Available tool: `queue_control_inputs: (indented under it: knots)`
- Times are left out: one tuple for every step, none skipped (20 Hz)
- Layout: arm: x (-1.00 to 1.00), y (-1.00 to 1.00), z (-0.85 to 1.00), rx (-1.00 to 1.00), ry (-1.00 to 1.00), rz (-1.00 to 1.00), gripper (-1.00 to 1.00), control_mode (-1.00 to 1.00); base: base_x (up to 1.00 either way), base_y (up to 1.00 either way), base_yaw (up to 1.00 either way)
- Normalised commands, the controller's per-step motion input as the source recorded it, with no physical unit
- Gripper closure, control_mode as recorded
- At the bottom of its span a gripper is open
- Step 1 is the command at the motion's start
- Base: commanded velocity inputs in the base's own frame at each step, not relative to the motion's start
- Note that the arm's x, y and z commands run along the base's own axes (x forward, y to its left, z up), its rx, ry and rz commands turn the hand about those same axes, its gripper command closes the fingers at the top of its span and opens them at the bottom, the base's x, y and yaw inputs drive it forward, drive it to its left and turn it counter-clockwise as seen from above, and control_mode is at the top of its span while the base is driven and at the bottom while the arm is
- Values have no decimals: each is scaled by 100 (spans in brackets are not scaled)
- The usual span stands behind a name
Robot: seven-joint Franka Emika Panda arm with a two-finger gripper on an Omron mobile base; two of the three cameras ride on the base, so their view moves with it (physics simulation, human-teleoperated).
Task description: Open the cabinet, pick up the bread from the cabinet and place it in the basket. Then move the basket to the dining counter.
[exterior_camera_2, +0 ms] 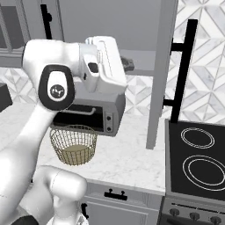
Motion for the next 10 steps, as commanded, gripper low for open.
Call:
queue_control_inputs:
  knots:
    - [-46, 100, 43, -7, -2, 21, 100, -100, 0, 0, 0]
    - [-31, 100, 24, -7, 0, 24, 100, -100, 0, 0, 0]
    - [-24, 100, 12, -3, 1, 28, 100, -100, 0, 0, 0]
    - [-4, 100, 14, 0, 4, 33, 100, -100, 0, 0, 0]
    - [0, 100, 21, -1, 8, 43, 100, -100, 0, 0, 0]
    - [0, 100, 24, -6, 12, 51, 100, -100, 0, 0, 0]
    - [0, 96, 36, -10, 13, 55, 100, -100, 0, 0, 0]
    - [0, 100, 33, -11, 19, 55, 100, -100, 0, 0, 0]
    - [0, 97, 35, -11, 24, 55, 100, -100, 0, 0, 0]
    - [0, 96, 37, -10, 28, 54, 100, -100, 0, 0, 0]
